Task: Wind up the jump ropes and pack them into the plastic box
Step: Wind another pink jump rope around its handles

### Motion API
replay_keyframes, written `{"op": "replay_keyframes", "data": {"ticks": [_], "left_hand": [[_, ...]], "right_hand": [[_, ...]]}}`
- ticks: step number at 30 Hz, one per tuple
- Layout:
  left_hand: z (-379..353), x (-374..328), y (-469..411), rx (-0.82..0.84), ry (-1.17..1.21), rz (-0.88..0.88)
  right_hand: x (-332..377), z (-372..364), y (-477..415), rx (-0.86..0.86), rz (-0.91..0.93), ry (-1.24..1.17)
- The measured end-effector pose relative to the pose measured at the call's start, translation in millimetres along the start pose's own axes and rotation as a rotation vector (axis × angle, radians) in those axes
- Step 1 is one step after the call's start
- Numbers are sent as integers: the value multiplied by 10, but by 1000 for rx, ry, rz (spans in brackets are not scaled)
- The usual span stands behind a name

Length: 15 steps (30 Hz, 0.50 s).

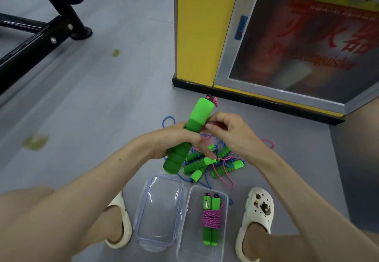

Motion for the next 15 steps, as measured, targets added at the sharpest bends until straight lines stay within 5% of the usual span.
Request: {"op": "replay_keyframes", "data": {"ticks": [7, 15], "left_hand": [[-243, 32, 23, 409, 398, -43], [-504, -167, 56, 741, 792, -119]], "right_hand": [[-6, -3, 48, -1, -21, -223], [-178, -318, 148, -166, -279, -994]]}}
Point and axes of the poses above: each hand's wrist, its own y-axis away from the middle knuckle, its own z-axis out of the back of the hand, x = y × z, the point moved 8 cm from there along -y, towards the middle knuckle, and after that the axes turned 15 degrees about z, right-handed, at the moved point
